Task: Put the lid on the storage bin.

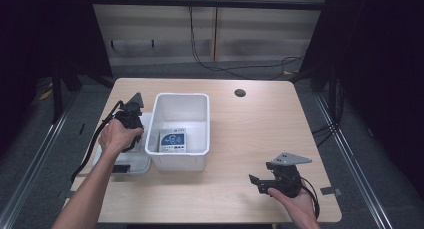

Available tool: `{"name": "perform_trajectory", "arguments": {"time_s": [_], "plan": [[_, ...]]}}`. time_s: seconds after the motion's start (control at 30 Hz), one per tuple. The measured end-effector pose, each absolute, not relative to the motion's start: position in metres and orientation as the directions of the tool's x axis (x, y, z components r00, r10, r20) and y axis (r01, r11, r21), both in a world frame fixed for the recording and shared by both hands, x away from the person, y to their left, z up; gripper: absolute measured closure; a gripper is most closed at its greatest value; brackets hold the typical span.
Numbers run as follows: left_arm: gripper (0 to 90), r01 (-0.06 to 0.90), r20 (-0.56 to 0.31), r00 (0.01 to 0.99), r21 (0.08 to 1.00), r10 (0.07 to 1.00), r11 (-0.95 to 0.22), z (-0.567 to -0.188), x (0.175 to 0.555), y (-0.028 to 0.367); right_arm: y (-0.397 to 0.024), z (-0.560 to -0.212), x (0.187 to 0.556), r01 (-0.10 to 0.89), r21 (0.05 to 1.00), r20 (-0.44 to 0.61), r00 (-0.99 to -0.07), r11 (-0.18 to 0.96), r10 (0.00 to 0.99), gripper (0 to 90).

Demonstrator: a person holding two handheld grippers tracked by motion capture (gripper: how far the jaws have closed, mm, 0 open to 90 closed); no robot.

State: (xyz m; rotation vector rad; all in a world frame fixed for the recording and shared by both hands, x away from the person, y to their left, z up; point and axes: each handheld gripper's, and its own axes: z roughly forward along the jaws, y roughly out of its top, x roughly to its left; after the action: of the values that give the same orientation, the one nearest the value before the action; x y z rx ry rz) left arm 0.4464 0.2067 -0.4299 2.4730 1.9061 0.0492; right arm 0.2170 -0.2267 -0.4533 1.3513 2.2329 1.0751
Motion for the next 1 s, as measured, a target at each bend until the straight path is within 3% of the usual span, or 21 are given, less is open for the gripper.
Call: {"name": "perform_trajectory", "arguments": {"time_s": [0.4, 1.0], "plan": [[74.6, 0.974, 0.012, 0.223, 0.046, 0.975, -0.223, -0.426, 0.446, 0.210, -0.228, -0.454, 0.218, 0.620, 0.737, 0.110, -0.501, 0.268, 0.859, 22.6], [81.3, 0.982, -0.030, 0.185, 0.038, 0.982, -0.184, -0.411, 0.445, 0.248, -0.226, -0.455, 0.219, 0.627, 0.730, 0.109, -0.502, 0.273, 0.858, 22.2]]}}
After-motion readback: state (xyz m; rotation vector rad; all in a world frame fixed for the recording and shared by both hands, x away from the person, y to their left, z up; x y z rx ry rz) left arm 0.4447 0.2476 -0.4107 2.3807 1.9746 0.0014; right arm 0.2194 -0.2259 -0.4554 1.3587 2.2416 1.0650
